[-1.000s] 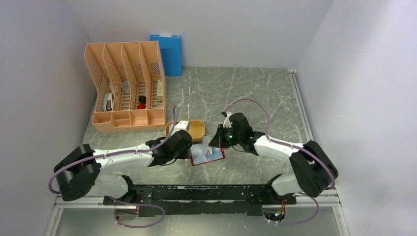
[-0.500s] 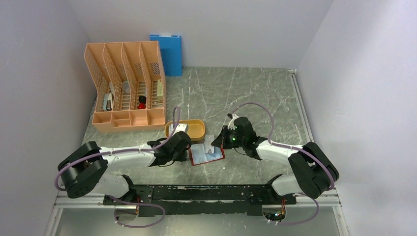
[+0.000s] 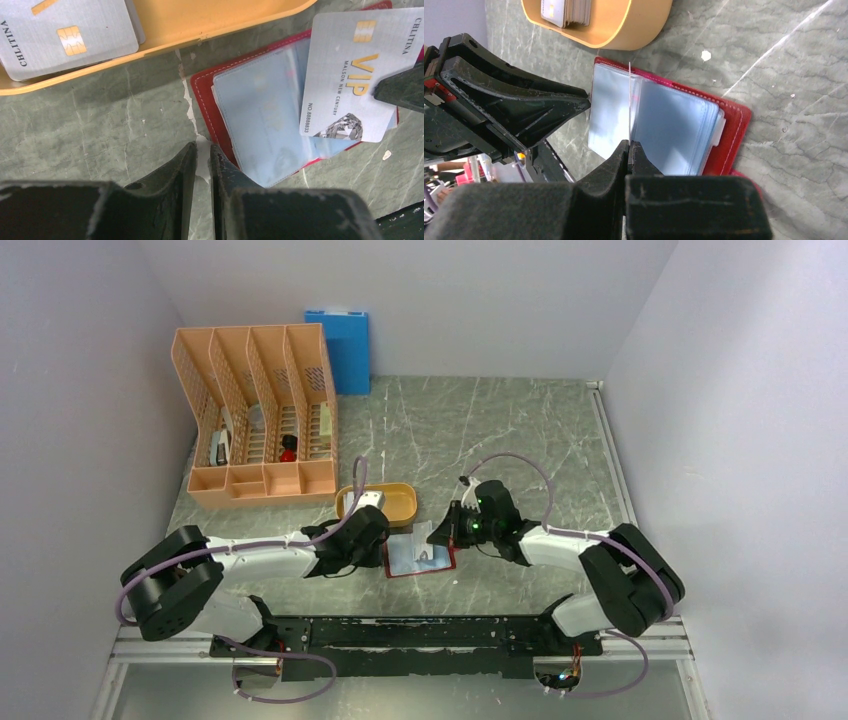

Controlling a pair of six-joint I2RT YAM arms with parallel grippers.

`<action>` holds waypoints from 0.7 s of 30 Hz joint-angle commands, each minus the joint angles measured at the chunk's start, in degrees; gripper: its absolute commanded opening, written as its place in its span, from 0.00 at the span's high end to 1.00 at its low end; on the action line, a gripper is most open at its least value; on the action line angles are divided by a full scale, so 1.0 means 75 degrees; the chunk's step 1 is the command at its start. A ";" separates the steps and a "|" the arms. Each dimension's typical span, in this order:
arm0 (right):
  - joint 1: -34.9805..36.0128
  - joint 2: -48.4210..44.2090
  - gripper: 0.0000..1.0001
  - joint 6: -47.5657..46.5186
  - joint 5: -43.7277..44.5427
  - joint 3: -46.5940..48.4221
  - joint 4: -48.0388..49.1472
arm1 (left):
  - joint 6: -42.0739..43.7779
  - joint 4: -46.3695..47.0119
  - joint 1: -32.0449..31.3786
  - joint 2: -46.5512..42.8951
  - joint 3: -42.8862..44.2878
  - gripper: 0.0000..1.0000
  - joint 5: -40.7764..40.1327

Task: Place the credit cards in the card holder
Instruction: Insert the credit card into the card holder.

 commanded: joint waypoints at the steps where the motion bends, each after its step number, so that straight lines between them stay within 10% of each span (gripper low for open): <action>1: -0.0042 0.0226 1.00 0.0181 -0.0326 -0.0212 0.0117 | -0.0018 0.0297 0.0043 0.0169 -0.0031 0.77 0.0257; 21: -0.0100 0.0378 1.00 0.0672 -0.0784 -0.0314 -0.0525 | -0.0070 0.0214 0.0034 0.0095 -0.0126 0.78 0.0200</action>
